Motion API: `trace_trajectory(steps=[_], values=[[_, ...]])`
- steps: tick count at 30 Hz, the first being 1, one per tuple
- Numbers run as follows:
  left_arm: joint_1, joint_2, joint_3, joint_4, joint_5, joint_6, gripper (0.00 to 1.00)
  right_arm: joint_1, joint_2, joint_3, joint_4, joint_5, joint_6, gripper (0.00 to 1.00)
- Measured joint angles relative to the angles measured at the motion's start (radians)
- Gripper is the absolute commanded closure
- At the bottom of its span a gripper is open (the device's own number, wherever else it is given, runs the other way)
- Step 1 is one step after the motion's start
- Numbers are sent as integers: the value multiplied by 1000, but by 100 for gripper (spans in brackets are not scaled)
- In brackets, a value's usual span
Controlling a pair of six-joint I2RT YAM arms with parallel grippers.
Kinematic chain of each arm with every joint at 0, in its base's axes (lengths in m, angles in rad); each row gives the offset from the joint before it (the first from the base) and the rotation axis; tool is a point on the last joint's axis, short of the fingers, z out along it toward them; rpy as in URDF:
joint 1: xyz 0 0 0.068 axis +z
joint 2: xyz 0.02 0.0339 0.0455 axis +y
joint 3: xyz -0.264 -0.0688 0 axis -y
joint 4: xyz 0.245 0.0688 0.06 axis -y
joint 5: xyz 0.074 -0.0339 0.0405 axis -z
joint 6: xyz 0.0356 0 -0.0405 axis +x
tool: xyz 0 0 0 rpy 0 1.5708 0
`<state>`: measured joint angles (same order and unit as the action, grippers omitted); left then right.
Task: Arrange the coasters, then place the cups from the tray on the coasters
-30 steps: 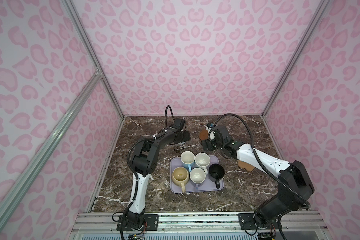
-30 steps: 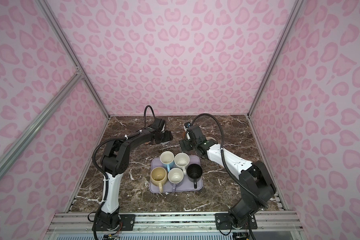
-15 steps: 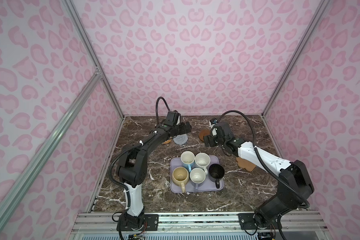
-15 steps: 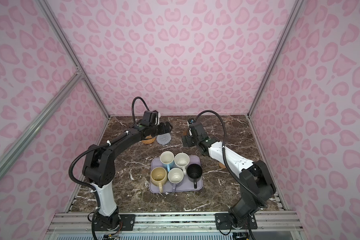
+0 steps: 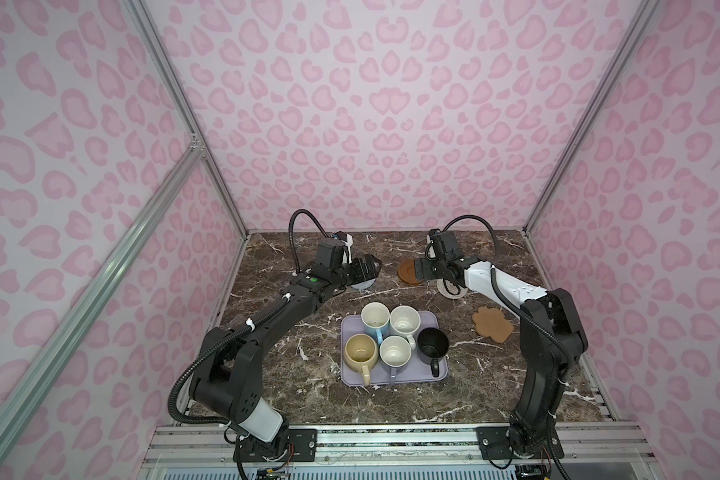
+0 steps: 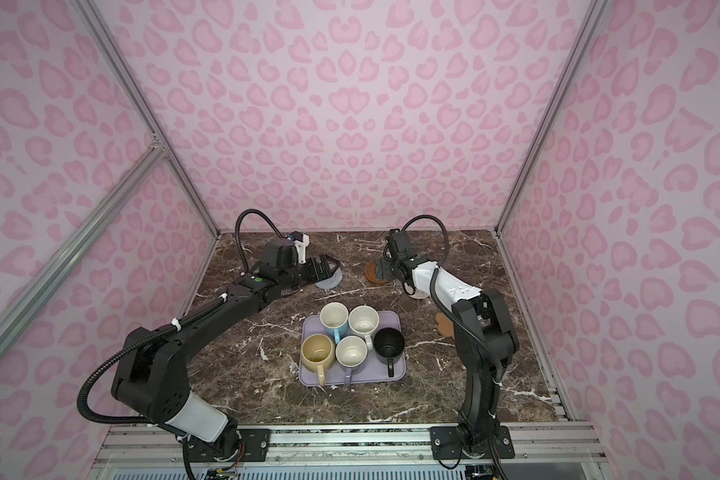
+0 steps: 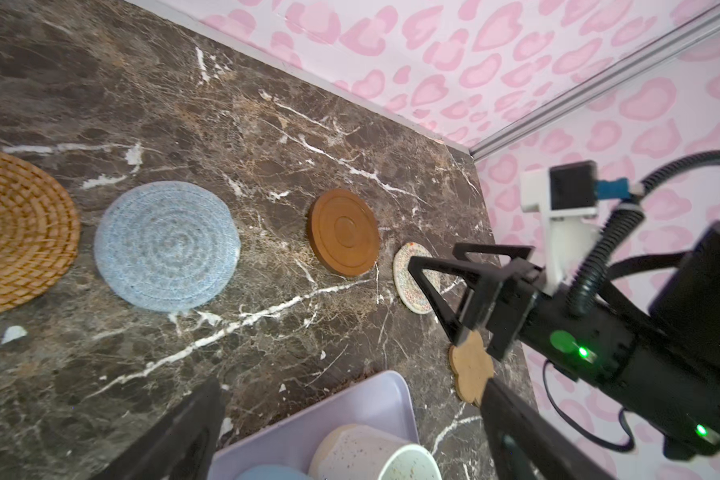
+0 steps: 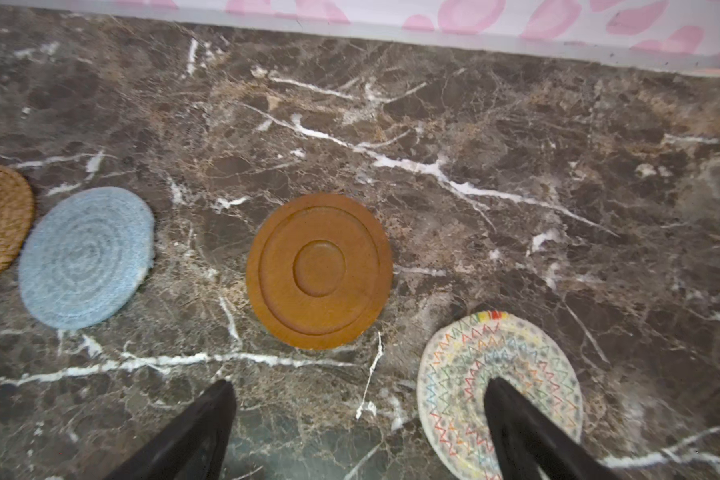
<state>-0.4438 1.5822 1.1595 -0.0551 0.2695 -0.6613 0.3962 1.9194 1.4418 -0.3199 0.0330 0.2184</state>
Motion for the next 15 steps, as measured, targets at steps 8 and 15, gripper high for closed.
trace_trajectory(steps=[8, 15], values=[[-11, 11, 4, 11, -13, -10, 2, -43, 177, 158, -55, -53, 1, 26], [-23, 55, 21, 27, -6, -11, 2, -60, 294, 285, -116, -80, -13, 33]])
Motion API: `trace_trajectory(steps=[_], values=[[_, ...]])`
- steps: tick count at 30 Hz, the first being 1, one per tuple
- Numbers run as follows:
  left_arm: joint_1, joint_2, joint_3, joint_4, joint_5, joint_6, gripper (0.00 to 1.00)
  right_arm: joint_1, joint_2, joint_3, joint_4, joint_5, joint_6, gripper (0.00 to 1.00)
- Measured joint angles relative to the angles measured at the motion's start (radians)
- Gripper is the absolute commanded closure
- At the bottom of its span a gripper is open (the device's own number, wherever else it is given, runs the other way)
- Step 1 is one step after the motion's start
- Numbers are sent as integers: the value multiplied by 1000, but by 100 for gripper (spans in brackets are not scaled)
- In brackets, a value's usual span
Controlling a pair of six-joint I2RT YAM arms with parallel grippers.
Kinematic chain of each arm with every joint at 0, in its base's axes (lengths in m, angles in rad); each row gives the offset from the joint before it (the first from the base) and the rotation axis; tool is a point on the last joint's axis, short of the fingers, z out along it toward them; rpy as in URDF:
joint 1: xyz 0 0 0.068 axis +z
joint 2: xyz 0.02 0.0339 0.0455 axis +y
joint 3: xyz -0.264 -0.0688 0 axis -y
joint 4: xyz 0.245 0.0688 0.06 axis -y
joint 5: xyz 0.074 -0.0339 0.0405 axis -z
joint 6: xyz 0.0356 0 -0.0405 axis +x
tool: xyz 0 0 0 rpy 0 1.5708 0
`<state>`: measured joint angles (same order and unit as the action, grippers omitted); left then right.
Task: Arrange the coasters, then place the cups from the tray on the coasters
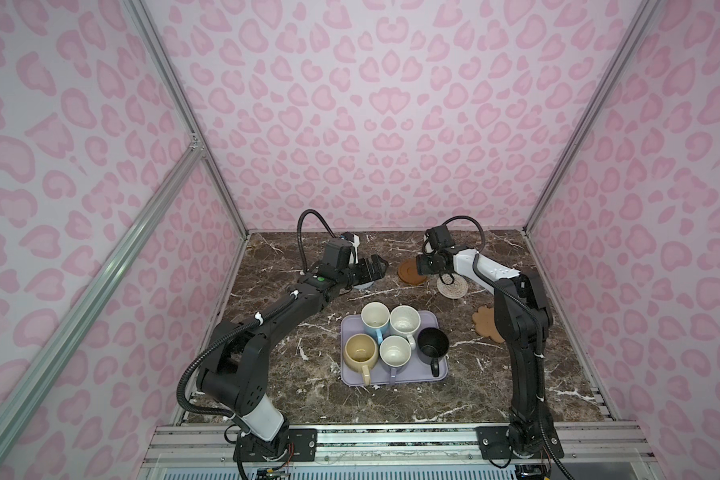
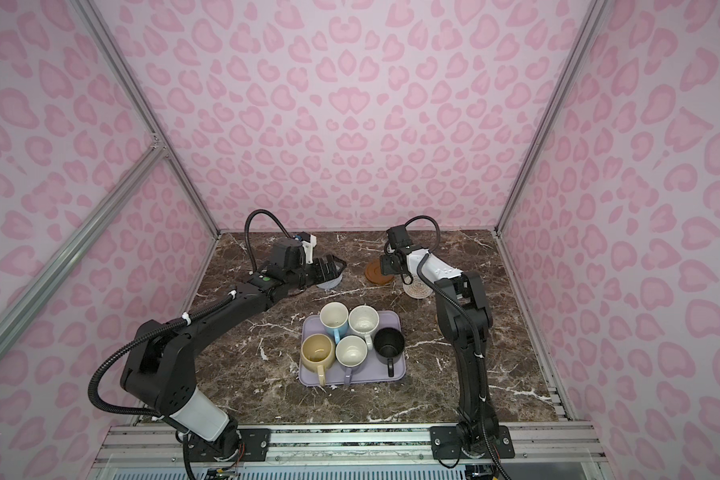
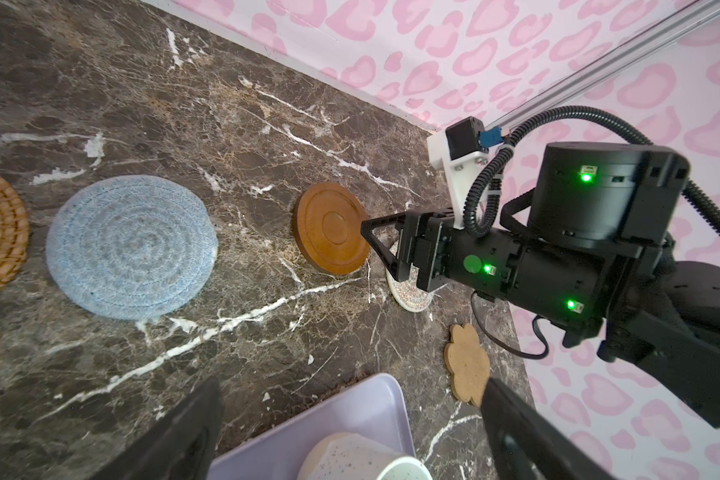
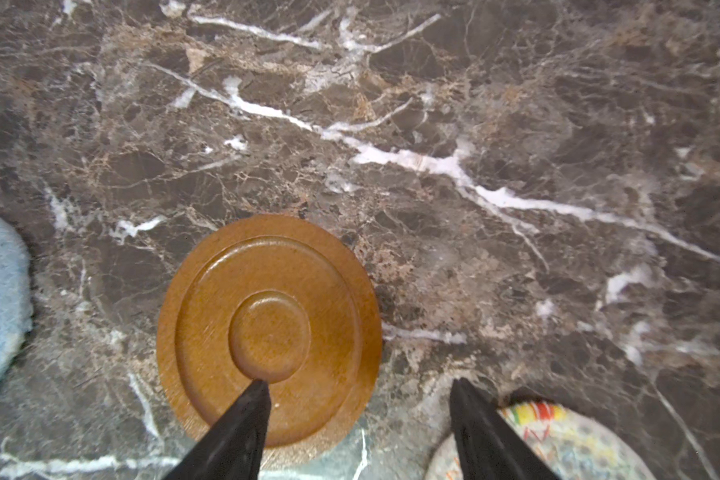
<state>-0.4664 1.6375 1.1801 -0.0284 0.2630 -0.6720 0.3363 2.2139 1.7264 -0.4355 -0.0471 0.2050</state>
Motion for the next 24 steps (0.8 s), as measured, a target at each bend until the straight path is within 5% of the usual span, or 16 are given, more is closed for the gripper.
trace_trajectory(steps=[24], values=[[0, 21, -10, 0, 2, -8, 2, 34, 119, 103, -58, -26, -19, 52]])
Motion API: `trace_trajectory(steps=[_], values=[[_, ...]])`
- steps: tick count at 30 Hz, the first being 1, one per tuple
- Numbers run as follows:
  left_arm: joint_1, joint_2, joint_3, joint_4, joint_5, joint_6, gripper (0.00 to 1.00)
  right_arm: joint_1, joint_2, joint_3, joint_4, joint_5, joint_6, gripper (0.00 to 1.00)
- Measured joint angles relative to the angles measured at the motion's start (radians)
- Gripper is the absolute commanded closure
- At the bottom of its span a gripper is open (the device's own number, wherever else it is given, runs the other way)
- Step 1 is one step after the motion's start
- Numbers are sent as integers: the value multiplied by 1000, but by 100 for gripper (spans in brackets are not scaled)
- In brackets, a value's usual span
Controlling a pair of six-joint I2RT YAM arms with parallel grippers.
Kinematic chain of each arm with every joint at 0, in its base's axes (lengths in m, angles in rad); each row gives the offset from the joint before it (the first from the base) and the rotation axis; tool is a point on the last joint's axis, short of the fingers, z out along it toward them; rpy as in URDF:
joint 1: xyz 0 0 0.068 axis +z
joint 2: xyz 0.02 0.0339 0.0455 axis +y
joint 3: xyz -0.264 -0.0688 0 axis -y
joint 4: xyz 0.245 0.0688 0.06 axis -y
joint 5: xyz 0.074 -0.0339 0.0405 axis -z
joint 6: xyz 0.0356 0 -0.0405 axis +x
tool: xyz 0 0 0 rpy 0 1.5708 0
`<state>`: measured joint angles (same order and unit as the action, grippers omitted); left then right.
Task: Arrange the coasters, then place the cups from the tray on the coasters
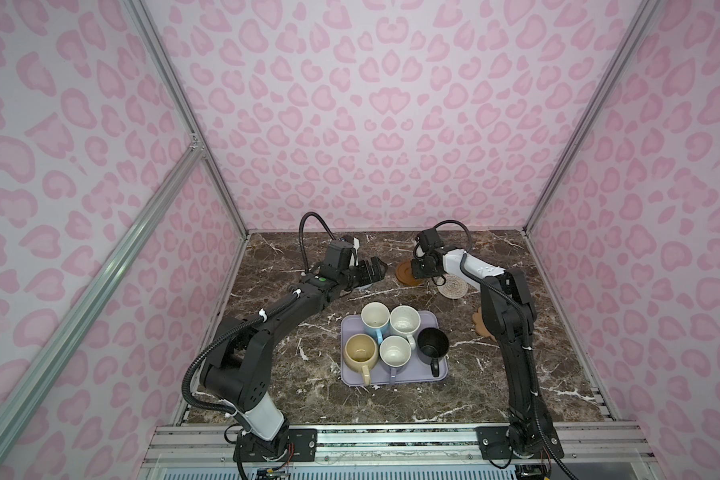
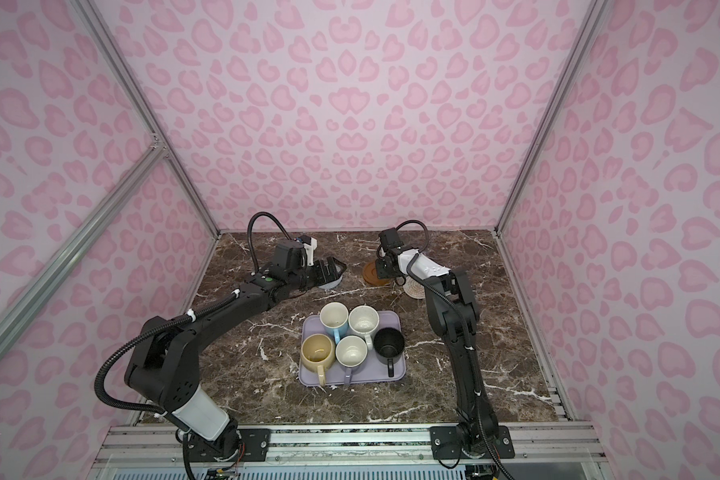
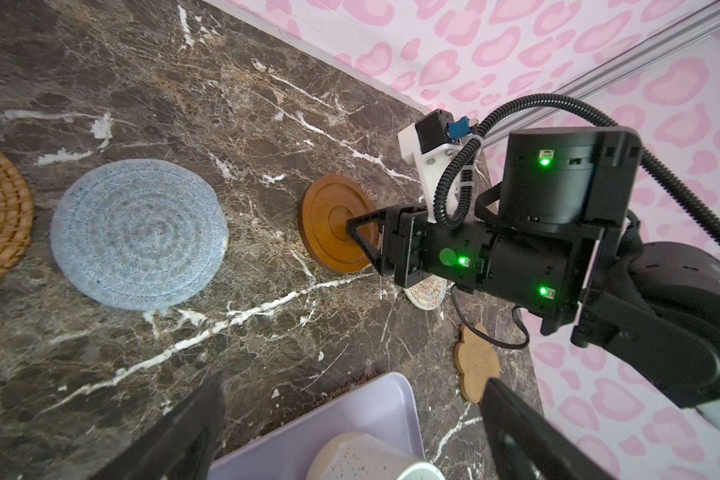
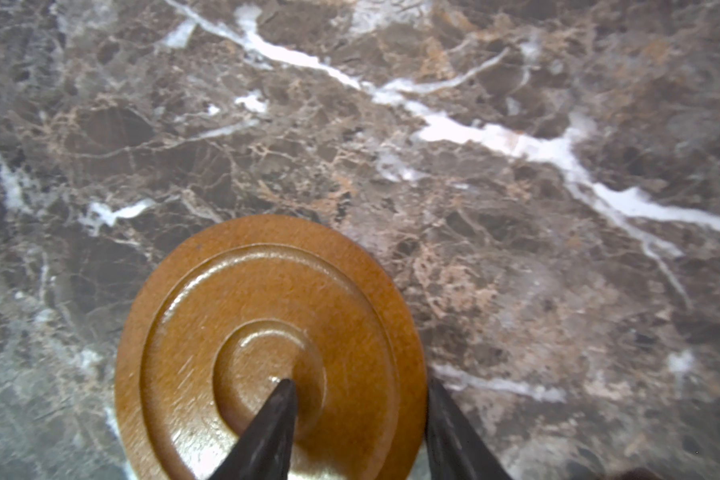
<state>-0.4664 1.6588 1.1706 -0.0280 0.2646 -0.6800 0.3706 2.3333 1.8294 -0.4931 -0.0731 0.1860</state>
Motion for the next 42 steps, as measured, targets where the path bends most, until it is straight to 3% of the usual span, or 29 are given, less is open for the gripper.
trace_trajectory(steps=[16, 22, 27, 31, 38, 39, 42], values=[[-16, 2, 4, -33, -39, 12, 2, 48, 6, 14, -15, 13, 14, 54], [-15, 2, 4, -35, -41, 12, 2, 53, 21, 64, -68, 16, 15, 40], [-15, 2, 4, -42, -47, 12, 2, 57, 1, 85, -120, 39, 12, 34], [-14, -31, 4, -62, -56, 19, 2, 62, -84, 52, -133, 47, 9, 26], [-54, -137, 11, -109, -81, 31, 2, 75, -358, -187, -42, 66, 10, 14], [-65, -153, 11, -110, -82, 36, 2, 79, -398, -215, -31, 73, 9, 6], [-101, -196, 11, -112, -91, 40, 2, 96, -519, -286, 5, 89, 4, 1]])
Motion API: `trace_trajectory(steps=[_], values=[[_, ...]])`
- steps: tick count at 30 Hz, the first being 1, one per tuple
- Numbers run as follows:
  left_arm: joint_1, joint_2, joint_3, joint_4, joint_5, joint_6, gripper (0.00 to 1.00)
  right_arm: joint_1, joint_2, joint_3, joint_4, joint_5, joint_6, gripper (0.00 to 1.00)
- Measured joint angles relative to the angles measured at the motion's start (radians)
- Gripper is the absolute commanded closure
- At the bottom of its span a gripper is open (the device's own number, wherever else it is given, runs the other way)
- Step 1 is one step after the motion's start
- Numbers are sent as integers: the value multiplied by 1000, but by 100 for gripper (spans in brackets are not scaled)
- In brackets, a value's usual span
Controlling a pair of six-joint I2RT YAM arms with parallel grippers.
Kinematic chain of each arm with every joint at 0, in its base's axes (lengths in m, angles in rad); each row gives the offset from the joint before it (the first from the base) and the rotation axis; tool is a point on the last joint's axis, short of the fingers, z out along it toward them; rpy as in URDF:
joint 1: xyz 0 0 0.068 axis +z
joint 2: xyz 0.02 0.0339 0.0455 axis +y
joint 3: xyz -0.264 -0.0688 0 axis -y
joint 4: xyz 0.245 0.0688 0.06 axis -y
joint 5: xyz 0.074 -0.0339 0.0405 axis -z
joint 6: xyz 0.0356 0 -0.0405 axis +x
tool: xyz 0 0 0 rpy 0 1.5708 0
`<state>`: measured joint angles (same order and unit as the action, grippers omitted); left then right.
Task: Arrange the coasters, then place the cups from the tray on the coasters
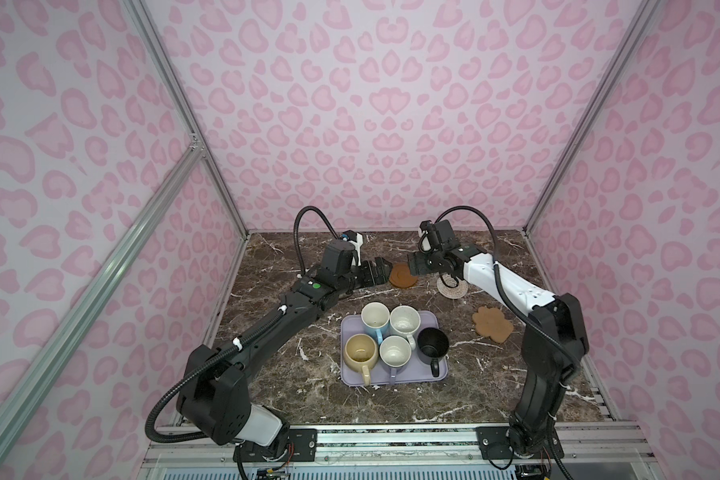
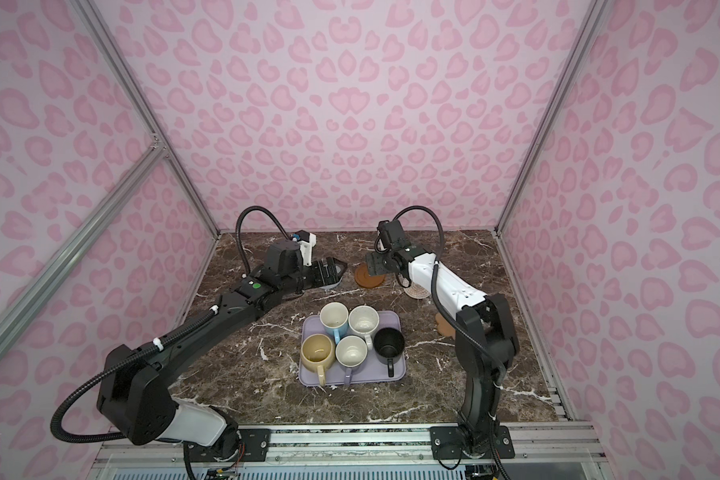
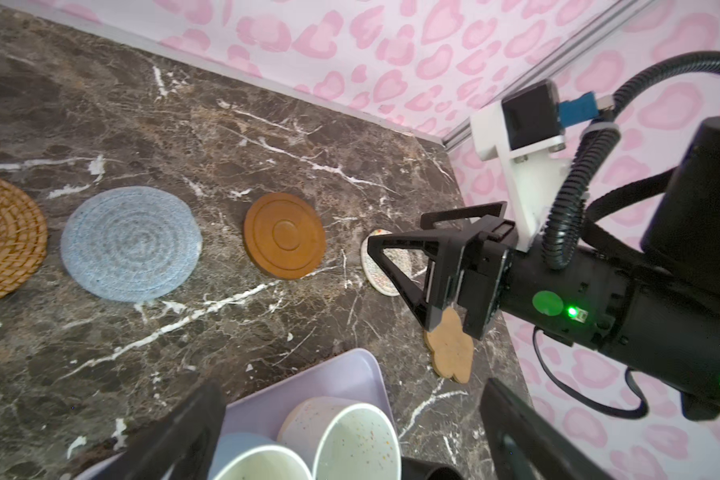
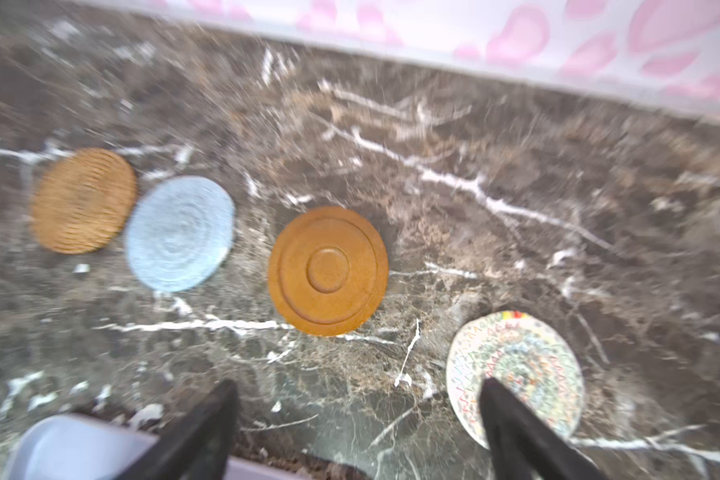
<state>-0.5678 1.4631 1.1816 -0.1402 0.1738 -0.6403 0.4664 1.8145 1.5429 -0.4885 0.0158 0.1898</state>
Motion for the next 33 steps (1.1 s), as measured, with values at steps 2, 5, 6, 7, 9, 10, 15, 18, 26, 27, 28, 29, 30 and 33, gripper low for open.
trace_trajectory(steps=[2, 5, 6, 7, 9, 10, 15, 18, 26, 27, 28, 29, 30, 33], values=[[-27, -21, 0, -1, -15, 6, 2, 15, -90, -63, 23, 23, 1, 1], [-64, -45, -2, -6, -33, 6, 2, 34, -202, -160, 46, 60, 2, 1], [-79, -56, -4, -11, -49, 5, 2, 40, -241, -200, 59, 71, 2, 1], [-95, -69, -9, -16, -72, 5, 2, 44, -287, -248, 80, 81, 2, 1], [-127, -95, -21, -20, -121, 6, 2, 44, -366, -336, 127, 101, 3, 1], [-139, -105, -28, -18, -137, 6, 2, 44, -408, -385, 156, 113, 5, 1], [-161, -106, -38, -14, -186, 6, 2, 29, -548, -604, 319, 164, 4, 1], [-204, -82, 4, -48, -293, 14, 2, -23, -549, -632, 357, 162, 27, 2], [-227, 40, 82, -42, -349, 34, 2, -167, -405, -617, 342, 50, 130, 6], [-229, 52, 94, -40, -349, 39, 2, -169, -386, -613, 339, 44, 132, 6], [-232, 68, 106, -34, -349, 39, 2, -173, -370, -611, 336, 44, 132, 7], [-232, 82, 114, -27, -349, 43, 2, -178, -353, -609, 333, 43, 132, 7], [-232, 96, 122, -23, -349, 45, 2, -185, -336, -605, 333, 42, 136, 8], [-230, 145, 165, -27, -337, 52, 3, -222, -276, -581, 328, 31, 158, 9]])
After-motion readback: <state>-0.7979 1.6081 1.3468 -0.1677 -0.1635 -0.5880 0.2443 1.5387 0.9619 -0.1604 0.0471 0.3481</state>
